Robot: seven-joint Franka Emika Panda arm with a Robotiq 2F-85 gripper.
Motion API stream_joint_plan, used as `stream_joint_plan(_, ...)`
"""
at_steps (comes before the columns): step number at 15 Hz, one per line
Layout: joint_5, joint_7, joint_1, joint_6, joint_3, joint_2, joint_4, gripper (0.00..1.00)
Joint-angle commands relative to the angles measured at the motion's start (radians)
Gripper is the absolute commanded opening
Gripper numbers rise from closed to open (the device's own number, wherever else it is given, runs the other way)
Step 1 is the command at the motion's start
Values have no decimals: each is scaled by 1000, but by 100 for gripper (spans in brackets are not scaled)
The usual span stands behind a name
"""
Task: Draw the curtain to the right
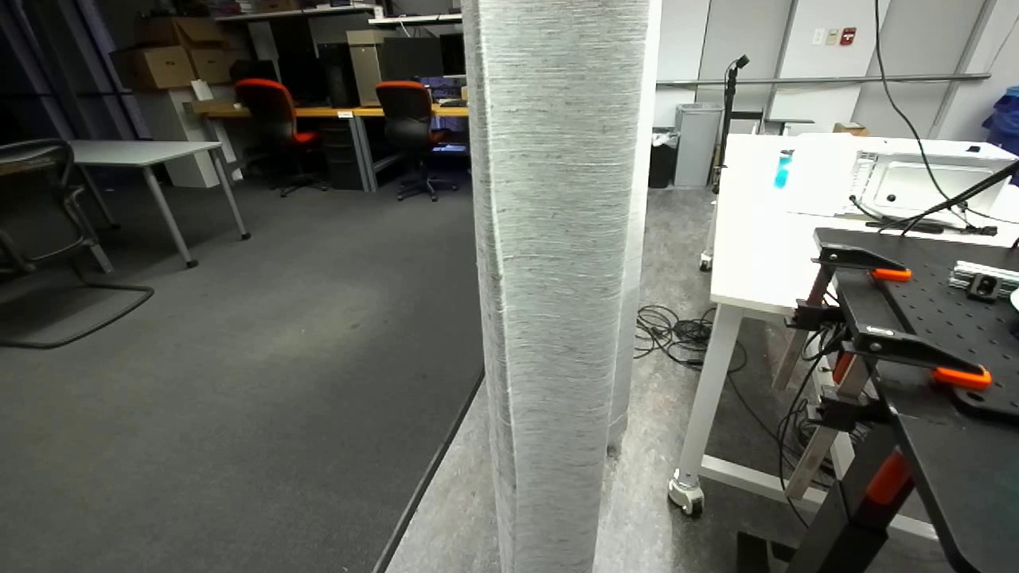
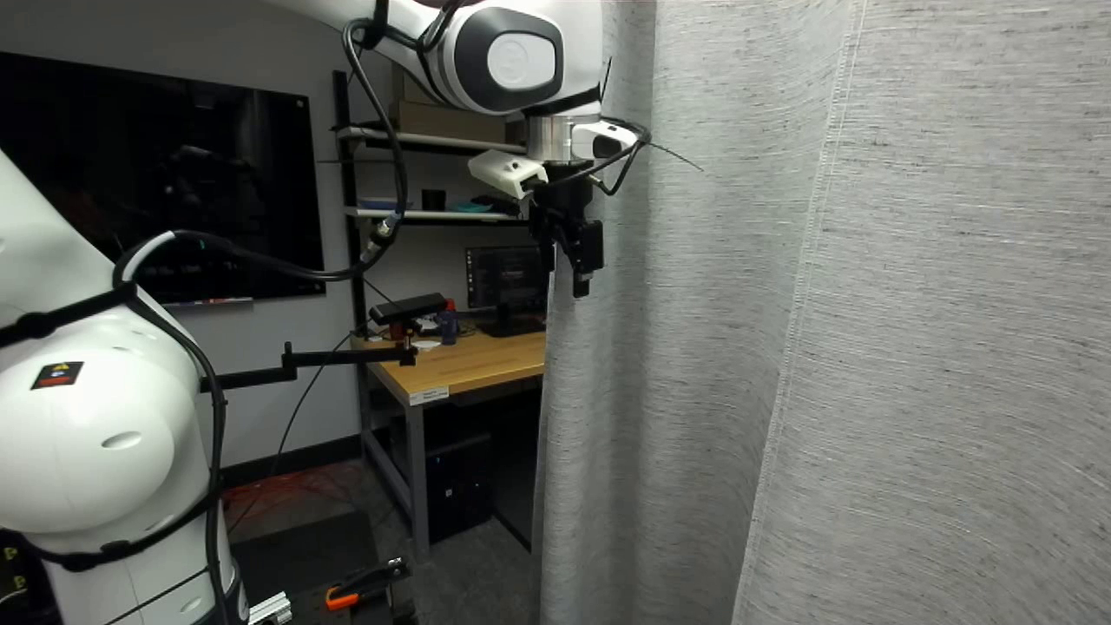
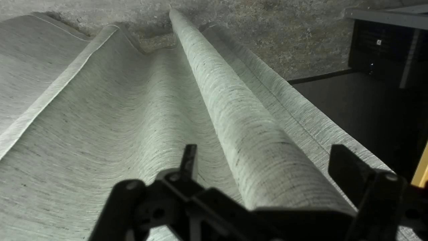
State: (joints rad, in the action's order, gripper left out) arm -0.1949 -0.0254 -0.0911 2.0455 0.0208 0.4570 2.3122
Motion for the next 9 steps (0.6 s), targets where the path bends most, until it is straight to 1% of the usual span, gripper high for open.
stream_joint_plan(1, -5, -13, 11, 7, 9, -5, -4, 100)
stream_joint_plan(4, -13, -10, 11, 45, 8, -15, -9, 100)
stream_joint_plan(9, 12, 9, 6, 169, 22, -23, -8, 100)
